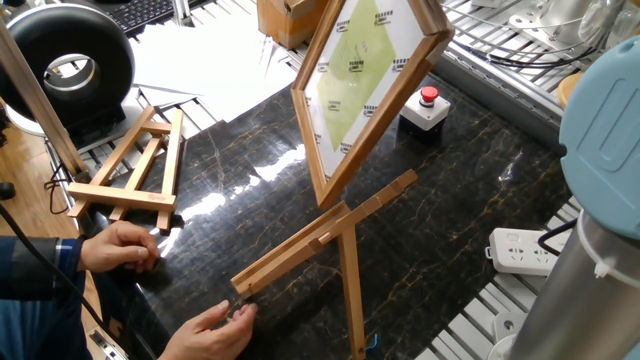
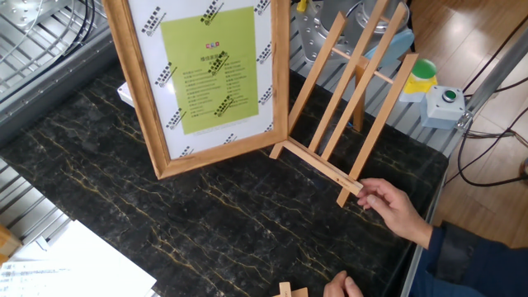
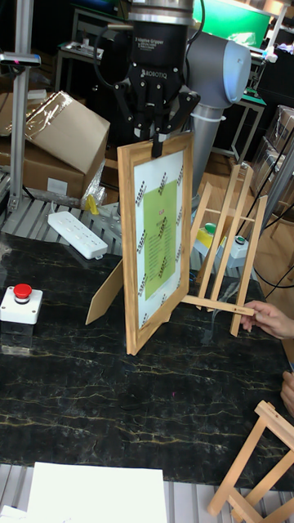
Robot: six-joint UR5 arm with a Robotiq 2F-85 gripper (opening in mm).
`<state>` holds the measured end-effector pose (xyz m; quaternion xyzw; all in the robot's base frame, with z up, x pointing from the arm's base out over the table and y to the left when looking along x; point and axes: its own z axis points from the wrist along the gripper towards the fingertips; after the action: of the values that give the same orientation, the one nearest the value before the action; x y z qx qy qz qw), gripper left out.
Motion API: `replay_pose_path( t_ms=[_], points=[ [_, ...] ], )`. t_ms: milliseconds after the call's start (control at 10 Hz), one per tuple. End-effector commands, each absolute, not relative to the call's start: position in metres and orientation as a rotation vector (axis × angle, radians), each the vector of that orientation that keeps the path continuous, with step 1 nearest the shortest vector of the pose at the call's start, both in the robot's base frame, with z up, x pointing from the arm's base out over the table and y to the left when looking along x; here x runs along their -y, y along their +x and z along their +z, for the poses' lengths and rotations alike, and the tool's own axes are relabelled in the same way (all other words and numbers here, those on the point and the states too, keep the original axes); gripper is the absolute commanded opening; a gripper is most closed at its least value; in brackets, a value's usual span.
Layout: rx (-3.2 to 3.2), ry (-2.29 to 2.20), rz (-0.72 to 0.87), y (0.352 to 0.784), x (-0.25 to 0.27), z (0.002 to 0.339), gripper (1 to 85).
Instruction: Put the photo frame on the bracket
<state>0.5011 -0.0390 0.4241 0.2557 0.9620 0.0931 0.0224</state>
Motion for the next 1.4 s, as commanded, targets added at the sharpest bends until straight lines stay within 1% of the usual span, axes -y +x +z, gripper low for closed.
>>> replay_pose_path(
  t_ms=[0,900,1000,1300],
  points=[
    [-2.983,0.77,0.297,0.5009,0.0373,0.4252,1.0],
    [-2.987,0.75,0.275,0.4997,0.0379,0.4249,1.0],
    [-2.976,0.787,0.317,0.5011,0.0305,0.4264,1.0],
    [-2.95,0.831,0.26,0.502,0.0344,0.4228,1.0]
  ],
)
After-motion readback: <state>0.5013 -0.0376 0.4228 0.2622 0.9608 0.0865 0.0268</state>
